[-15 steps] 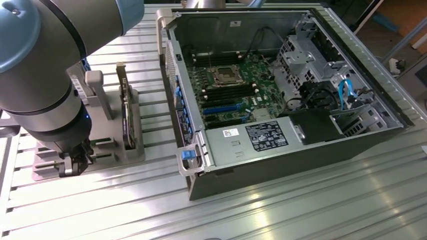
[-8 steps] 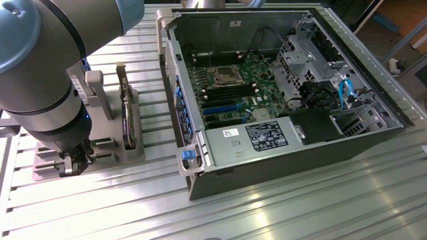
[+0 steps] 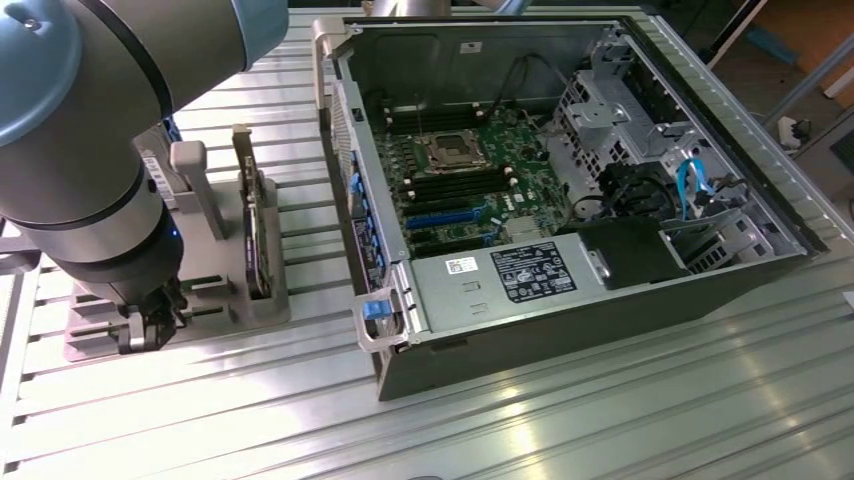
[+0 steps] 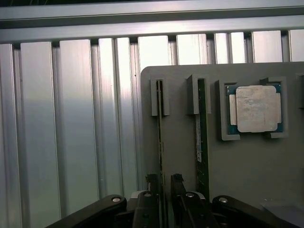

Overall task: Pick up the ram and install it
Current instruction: 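Pick up the ram and move it above insertion slot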

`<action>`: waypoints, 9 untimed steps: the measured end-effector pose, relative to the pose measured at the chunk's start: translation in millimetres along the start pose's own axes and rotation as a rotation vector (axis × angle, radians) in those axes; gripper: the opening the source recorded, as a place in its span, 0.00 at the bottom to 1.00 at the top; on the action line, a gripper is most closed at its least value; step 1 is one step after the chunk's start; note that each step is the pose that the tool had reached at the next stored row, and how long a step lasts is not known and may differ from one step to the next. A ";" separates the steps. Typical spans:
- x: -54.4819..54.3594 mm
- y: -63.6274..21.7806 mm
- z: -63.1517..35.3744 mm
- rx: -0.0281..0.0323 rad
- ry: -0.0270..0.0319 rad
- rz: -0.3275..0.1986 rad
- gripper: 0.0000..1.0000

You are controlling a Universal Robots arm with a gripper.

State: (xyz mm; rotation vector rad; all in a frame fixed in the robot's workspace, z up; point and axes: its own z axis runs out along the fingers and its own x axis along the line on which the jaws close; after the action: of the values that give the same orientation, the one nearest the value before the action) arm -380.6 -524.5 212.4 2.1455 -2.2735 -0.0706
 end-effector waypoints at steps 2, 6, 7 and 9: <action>-0.1 0.0 0.0 0.0000 0.0001 0.000 0.25; 0.0 0.0 -0.1 -0.0001 0.0003 0.000 0.17; 0.0 0.1 0.0 -0.0001 0.0004 0.000 0.17; 0.0 0.0 1.2 -0.0001 0.0003 0.000 0.17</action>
State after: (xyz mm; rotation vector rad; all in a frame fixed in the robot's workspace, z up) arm -380.6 -524.4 211.2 2.1453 -2.2732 -0.0703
